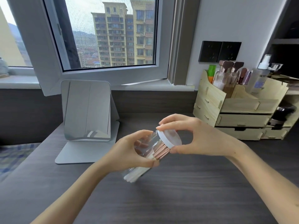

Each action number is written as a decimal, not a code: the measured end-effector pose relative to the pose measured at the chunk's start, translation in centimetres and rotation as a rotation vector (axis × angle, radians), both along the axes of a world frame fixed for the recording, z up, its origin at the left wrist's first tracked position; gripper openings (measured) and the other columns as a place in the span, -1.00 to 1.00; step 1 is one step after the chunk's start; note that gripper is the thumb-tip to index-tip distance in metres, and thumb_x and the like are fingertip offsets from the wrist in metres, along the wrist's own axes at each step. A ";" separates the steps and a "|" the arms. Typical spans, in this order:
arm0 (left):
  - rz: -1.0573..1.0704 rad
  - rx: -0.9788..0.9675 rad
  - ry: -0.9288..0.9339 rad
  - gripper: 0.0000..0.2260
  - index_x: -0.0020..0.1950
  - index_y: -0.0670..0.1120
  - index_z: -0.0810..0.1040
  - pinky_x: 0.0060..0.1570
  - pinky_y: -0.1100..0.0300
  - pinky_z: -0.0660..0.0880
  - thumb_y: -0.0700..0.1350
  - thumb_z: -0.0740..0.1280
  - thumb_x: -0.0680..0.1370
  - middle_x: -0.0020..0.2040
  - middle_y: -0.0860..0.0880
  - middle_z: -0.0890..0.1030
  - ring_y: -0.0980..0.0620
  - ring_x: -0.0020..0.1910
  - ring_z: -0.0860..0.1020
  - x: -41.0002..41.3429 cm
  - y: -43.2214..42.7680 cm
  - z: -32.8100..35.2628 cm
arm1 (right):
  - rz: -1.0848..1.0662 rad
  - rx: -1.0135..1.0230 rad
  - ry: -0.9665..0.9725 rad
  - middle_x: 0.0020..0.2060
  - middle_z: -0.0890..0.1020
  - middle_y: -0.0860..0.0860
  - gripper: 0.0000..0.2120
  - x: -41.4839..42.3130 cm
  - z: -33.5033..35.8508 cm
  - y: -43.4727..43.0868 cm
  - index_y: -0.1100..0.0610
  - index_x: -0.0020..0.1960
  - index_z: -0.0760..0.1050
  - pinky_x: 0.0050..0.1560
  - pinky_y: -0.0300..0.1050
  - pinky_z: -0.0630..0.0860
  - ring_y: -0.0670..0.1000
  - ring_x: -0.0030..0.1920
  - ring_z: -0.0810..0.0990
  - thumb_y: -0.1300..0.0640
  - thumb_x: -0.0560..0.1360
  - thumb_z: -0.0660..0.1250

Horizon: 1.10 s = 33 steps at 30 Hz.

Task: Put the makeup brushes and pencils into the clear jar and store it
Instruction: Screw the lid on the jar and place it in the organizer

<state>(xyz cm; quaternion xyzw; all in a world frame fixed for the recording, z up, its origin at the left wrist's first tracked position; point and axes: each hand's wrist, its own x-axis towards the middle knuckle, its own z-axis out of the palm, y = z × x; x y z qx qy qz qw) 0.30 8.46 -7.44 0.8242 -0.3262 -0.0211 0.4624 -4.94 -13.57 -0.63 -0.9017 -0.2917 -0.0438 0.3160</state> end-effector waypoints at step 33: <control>0.330 -0.087 -0.287 -0.49 0.02 0.16 0.42 -0.28 0.30 0.49 0.21 0.51 0.17 -0.19 0.24 0.58 0.27 -0.25 0.55 -2.2 -5.8 1.7 | -0.432 0.167 -0.167 -0.11 0.52 -0.17 -0.56 0.8 -0.1 0.8 -0.15 0.18 0.41 -0.13 -0.22 0.44 -0.15 -0.09 0.52 -0.31 0.38 0.23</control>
